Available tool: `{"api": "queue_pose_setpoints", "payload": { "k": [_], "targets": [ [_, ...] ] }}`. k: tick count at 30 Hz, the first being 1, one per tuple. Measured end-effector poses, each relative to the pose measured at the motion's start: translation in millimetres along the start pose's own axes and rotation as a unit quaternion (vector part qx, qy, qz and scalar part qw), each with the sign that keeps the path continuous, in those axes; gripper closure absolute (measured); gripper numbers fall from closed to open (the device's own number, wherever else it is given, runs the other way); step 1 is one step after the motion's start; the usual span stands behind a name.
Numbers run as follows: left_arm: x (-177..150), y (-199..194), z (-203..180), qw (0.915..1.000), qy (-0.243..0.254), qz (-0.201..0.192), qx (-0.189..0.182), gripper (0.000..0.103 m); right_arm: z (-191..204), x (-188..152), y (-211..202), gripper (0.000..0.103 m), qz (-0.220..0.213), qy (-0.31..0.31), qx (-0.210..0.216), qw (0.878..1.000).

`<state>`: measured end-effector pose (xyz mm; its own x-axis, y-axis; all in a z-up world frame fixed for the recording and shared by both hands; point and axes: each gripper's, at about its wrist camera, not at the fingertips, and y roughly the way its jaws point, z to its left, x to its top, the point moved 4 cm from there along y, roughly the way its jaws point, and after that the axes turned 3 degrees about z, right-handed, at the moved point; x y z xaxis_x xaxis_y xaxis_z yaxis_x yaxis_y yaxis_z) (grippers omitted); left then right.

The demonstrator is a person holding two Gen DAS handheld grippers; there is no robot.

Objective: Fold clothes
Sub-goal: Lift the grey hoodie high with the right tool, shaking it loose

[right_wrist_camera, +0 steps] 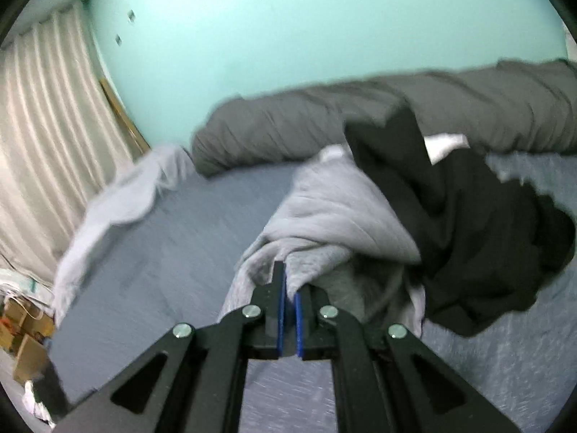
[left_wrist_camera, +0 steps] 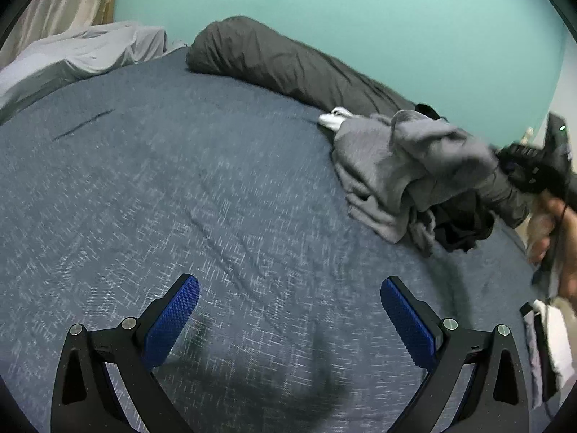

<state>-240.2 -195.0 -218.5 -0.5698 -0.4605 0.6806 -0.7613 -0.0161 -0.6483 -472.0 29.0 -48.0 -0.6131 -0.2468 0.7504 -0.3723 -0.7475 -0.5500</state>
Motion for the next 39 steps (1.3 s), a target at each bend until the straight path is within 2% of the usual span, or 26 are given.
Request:
{"api": "queue_pose_setpoints", "payload": {
  "k": [4, 12, 19, 23, 31, 35, 39],
  "targets": [
    [0, -30, -5, 0.9998, -0.012, -0.007, -0.012, 0.0, 39, 31, -41, 0.1, -0.036, -0.011, 0.014, 0.999],
    [13, -111, -25, 0.9992, 0.016, -0.033, -0.014, 0.0, 117, 70, -138, 0.1, -0.095, -0.036, 0.037, 0.994],
    [20, -189, -39, 0.9975, 0.036, -0.058, -0.017, 0.0, 150, 91, -242, 0.1, -0.131, -0.044, 0.029, 0.99],
    [11, -226, -50, 0.9964, 0.05, -0.064, -0.023, 0.0, 159, 85, -301, 0.1, -0.152, -0.048, 0.024, 0.987],
    [-11, -282, -80, 0.9936, 0.084, -0.066, -0.036, 0.0, 160, 56, -393, 0.1, -0.172, -0.053, 0.014, 0.984],
    [-21, -300, -89, 0.9925, 0.094, -0.066, -0.042, 0.0, 162, 43, -429, 0.1, -0.182, -0.056, 0.012, 0.982],
    [-32, -306, -93, 0.9923, 0.099, -0.06, -0.046, 0.0, 157, 22, -444, 0.1, -0.167, -0.06, 0.004, 0.984]
  ]
}}
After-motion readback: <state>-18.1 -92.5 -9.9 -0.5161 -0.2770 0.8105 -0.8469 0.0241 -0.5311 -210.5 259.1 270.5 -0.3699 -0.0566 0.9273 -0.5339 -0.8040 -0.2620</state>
